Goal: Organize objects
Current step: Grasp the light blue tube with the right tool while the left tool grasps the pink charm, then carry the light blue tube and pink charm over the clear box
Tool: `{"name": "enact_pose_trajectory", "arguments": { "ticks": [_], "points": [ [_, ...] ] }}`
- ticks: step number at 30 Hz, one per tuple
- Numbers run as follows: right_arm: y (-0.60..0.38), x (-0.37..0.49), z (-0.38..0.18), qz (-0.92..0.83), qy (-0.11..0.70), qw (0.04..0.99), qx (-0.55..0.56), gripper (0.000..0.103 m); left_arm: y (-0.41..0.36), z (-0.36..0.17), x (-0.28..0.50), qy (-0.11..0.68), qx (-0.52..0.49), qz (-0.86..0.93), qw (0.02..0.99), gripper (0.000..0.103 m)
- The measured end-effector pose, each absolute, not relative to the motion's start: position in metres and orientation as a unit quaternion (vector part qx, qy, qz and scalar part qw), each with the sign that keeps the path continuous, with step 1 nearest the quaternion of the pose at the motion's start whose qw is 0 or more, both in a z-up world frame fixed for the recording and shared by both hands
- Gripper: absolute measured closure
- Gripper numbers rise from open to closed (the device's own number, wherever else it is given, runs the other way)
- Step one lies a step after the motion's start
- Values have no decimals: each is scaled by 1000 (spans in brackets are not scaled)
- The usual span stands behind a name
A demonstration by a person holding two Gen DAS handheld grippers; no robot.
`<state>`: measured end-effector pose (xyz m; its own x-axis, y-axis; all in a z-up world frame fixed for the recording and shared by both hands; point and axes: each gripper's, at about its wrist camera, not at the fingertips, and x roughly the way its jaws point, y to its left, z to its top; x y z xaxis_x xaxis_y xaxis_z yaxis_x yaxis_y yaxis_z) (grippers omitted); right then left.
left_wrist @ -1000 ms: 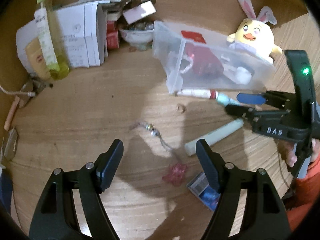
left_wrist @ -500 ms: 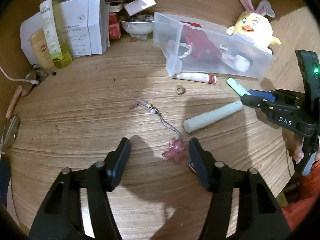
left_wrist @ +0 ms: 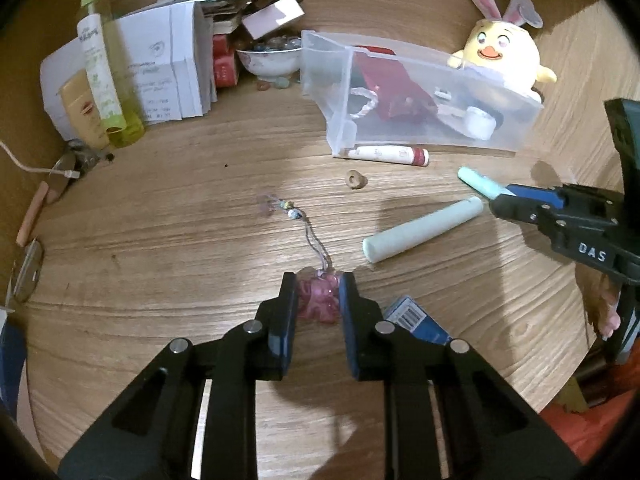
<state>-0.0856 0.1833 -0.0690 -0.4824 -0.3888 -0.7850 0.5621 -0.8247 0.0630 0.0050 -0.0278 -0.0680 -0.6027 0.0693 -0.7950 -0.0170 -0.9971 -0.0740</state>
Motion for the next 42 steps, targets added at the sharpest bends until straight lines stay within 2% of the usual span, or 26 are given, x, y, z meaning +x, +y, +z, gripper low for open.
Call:
{"name": "enact_pose_trajectory", "arguments": {
  "ticks": [10,14,23,25,29,35,39,40,41,42],
  "points": [
    [194,-76,-44,-869,75,286,396,82,-33,-30,6,-55,-389,919,20,83],
    [200,-76,-32,-876,65,288,382,90,-33,-14,2,-64,-363,929,21,83],
    [212,-81,-28,-874,52,291,386,89,-29,18,-4,-67,-313,947,26,83],
    [214,-83,-33,-870,55,290,395,85,-28,26,-5,-71,-302,950,30,83],
    [216,-88,-43,-871,64,270,405,65,-27,39,-7,-75,-282,956,35,83],
    [218,-95,-57,-868,89,253,418,55,-22,53,-12,-80,-261,961,47,83],
    [216,-96,-63,-865,103,254,420,55,-17,62,-16,-76,-250,964,52,83],
    [216,-96,-64,-864,107,254,422,60,-16,64,-18,-76,-248,964,53,83],
    [215,-95,-66,-864,109,255,421,75,-15,66,-20,-76,-245,965,56,83],
    [214,-95,-67,-862,111,259,422,80,-14,68,-22,-78,-242,965,61,83]
  ]
}}
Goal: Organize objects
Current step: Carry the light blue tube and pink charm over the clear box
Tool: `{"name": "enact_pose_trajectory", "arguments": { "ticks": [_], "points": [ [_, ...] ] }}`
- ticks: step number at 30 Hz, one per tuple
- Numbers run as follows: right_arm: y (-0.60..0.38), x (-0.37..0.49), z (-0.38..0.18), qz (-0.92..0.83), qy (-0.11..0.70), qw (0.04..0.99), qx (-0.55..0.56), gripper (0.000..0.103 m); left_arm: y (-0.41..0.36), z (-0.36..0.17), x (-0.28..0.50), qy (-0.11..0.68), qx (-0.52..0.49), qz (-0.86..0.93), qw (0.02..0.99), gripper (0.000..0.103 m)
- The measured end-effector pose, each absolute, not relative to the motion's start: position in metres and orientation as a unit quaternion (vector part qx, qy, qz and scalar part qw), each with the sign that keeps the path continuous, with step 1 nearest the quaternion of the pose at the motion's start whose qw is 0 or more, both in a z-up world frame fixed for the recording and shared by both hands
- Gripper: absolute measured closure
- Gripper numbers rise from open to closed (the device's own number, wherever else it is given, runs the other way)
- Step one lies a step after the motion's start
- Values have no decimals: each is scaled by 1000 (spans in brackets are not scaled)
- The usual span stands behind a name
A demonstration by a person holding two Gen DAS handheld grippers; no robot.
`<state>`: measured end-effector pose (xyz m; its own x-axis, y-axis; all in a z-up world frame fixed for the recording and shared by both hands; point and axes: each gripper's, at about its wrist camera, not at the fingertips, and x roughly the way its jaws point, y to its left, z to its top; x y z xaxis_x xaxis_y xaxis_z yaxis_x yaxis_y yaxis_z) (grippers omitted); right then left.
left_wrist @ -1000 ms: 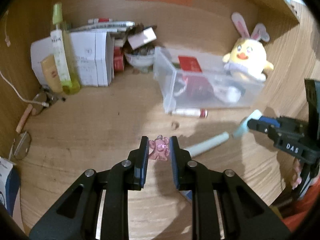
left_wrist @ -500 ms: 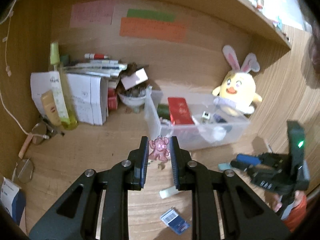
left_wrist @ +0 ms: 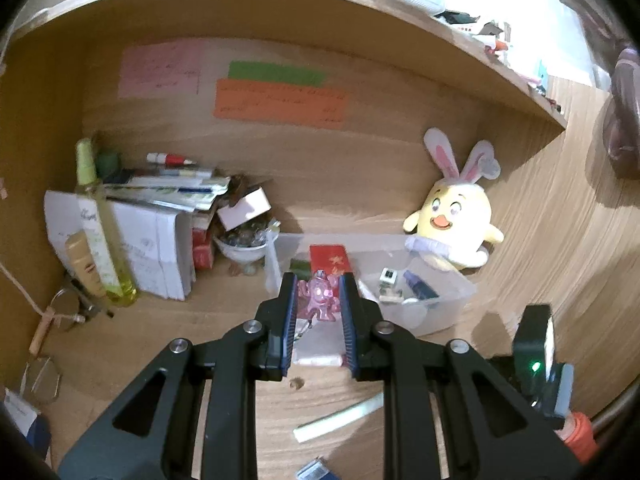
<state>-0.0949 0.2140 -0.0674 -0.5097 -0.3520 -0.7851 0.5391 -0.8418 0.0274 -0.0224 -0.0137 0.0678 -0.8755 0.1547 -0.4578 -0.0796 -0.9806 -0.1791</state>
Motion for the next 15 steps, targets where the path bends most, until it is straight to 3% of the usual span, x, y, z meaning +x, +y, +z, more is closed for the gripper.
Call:
{"name": "enact_pose_trajectory", "arguments": {
  "ticks": [7,15],
  "points": [
    [220,-94,-63,-867,82,266,413,80,-9,77,-45,-83,-238,965,70,83],
    [232,-94,-10,-895,43,274,349,80,-6,81,-65,-88,-230,967,60,83]
  ]
}}
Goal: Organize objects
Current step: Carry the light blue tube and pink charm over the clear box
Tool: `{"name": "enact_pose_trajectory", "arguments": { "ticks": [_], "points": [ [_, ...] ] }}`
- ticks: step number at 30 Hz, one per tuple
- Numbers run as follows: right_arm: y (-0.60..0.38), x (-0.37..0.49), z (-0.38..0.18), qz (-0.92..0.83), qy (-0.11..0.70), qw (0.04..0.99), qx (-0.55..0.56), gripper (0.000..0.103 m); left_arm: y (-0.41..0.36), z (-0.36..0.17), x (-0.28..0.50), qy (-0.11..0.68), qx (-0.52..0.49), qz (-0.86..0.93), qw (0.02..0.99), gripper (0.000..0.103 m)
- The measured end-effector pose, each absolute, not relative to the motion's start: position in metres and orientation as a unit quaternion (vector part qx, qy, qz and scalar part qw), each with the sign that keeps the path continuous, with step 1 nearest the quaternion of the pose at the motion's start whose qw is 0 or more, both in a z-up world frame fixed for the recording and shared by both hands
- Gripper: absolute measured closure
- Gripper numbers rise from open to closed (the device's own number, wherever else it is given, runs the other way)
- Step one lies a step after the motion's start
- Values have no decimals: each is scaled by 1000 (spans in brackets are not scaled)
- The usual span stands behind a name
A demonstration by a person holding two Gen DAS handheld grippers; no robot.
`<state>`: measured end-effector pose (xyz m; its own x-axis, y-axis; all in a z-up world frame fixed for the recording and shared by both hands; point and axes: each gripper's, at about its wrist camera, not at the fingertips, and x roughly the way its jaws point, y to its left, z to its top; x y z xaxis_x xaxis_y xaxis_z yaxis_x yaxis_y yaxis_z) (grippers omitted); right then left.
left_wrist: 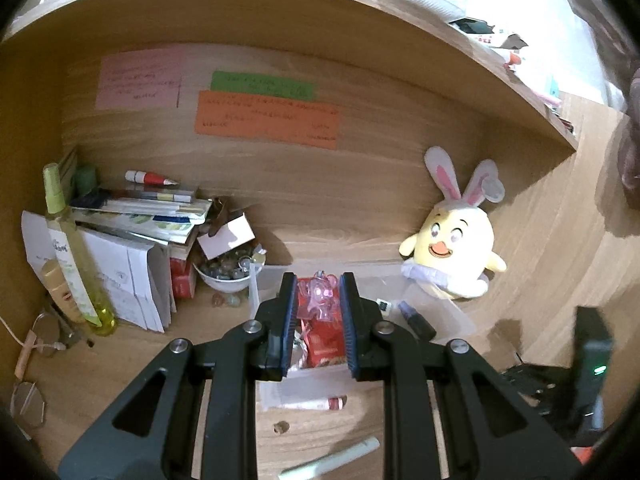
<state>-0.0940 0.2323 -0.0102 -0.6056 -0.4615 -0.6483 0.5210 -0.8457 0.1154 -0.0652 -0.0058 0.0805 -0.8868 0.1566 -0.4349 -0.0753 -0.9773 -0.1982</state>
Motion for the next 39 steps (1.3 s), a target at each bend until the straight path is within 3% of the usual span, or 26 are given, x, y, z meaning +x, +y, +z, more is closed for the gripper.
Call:
{"name": "enact_pose_trajectory", "arguments": {
  "ticks": [20,39],
  "points": [
    [231,-144,56,-932,33,247,262,80,1,56,-114,-85,-271,958,42,83],
    [217,-206,2,-917,55,212,334,80,12,12,-152,-72,-335,938,49,83]
  ]
}}
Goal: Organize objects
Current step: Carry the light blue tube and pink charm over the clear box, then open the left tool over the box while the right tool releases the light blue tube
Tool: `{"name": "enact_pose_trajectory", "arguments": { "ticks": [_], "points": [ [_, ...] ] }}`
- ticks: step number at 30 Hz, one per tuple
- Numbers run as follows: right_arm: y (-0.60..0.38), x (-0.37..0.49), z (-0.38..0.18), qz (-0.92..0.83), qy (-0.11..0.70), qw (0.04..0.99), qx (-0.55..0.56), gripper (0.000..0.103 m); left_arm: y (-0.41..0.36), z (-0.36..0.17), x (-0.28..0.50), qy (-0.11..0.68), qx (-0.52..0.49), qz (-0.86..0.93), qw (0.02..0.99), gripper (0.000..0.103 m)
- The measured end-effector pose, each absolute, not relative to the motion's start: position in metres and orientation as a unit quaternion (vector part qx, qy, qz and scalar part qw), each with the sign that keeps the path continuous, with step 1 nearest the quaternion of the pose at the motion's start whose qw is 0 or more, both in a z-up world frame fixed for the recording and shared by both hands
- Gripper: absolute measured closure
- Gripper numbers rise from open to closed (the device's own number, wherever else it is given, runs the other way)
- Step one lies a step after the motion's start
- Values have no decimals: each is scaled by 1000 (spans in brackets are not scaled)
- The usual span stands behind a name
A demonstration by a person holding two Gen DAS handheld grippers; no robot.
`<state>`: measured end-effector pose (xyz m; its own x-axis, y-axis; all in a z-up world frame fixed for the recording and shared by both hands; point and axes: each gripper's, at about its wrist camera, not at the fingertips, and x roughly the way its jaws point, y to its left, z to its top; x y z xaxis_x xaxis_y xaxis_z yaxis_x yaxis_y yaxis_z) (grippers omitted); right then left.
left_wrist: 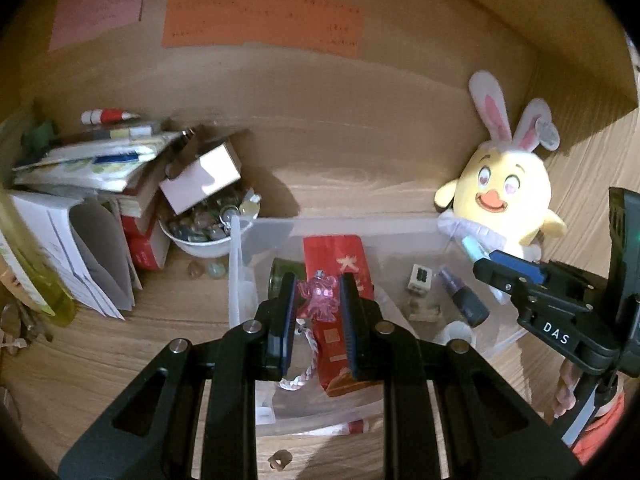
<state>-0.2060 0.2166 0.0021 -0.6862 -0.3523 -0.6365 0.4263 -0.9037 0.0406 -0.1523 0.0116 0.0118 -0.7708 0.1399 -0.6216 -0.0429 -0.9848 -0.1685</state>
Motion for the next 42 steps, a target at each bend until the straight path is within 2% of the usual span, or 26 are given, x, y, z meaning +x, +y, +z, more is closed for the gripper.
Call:
{"name": "enact_pose_trajectory", "arguments": {
  "ticks": [17,21,25,28,30,32,35,37,39,42],
  "points": [
    [204,-215,-23,-902,88,205,370,80,9,-1,-159,-71,-360,929,52,82],
    [205,-214,-20,-901,82,210,371,80,10,3,-156,-68,-352,932,53,68],
    [206,-209,-13,-901,76,217,367,80,12,8,-152,-60,-348,934,56,65],
    [208,-202,-4,-903,68,226,359,80,14,14,-145,-56,-342,936,60,58],
    [208,-196,2,-905,65,231,352,76,16,18,-140,-51,-335,939,60,53],
    [208,-188,8,-907,64,236,342,63,17,24,-132,-45,-326,942,62,47],
    [210,-176,17,-911,59,242,327,50,18,33,-120,-31,-312,948,61,36],
    [211,-169,22,-913,57,246,320,48,18,36,-112,-25,-307,949,59,26],
    [212,-162,27,-914,54,250,315,47,17,38,-106,-23,-305,950,59,21],
    [214,-151,30,-915,52,255,308,46,13,37,-95,-18,-304,951,59,20]
  ]
}}
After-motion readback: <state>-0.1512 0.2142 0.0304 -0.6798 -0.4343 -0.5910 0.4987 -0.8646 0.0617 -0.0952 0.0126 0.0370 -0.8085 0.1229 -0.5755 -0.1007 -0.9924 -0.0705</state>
